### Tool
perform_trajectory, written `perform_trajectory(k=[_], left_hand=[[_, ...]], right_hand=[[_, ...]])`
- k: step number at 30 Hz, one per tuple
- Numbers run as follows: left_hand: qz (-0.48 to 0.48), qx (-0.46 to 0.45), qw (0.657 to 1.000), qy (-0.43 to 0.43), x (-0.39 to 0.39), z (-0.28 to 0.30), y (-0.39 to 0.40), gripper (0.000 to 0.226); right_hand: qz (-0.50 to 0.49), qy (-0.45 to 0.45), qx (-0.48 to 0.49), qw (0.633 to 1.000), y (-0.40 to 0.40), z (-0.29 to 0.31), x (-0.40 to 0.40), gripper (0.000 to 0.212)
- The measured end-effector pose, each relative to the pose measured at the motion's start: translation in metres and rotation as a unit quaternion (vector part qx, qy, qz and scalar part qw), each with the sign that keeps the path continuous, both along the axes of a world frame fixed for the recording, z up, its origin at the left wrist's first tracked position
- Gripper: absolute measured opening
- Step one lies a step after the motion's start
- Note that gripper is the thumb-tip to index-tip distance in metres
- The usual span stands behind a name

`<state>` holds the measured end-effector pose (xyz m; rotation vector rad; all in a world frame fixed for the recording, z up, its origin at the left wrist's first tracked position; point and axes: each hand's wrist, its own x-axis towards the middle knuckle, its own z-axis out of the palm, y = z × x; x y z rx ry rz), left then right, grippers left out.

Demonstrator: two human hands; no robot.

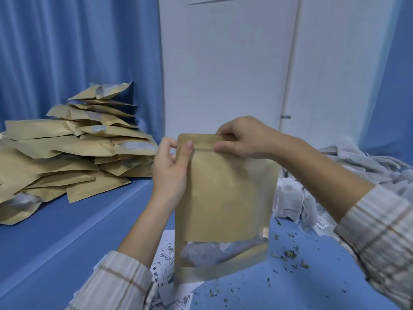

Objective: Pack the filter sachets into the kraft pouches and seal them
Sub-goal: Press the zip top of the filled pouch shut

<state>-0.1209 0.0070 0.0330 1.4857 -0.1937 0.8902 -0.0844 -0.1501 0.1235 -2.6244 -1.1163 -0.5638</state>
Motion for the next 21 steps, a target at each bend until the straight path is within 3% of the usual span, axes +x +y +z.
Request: perform_trajectory(k=[4, 7, 10, 14, 21], left_hand=[[0.027, 0.041, 0.999, -0.015, -0.003, 0.0, -0.007, 0.031], [0.05, 0.061, 0.997, -0.017, -0.005, -0.002, -0.007, 0.031], [0.071, 0.059, 0.996, 0.0, -0.002, -0.002, -0.011, 0.028], [0.059, 0.013, 0.998, 0.004, 0.0, -0.006, -0.012, 0.028], [0.123, 0.047, 0.991, -0.032, 0.0, -0.011, -0.015, 0.027]], right_hand=[[0.0, -0.013, 0.035, 0.999, 0.011, -0.003, -0.003, 0.034], [0.014, -0.003, 0.068, 0.998, 0.012, -0.005, -0.004, 0.031], [0.033, 0.006, 0.089, 0.995, 0.019, -0.007, -0.007, 0.047], [0.045, -0.004, 0.112, 0.993, 0.026, -0.008, -0.008, 0.03], [0.008, -0.038, 0.043, 0.998, 0.007, -0.01, 0.0, 0.047]])
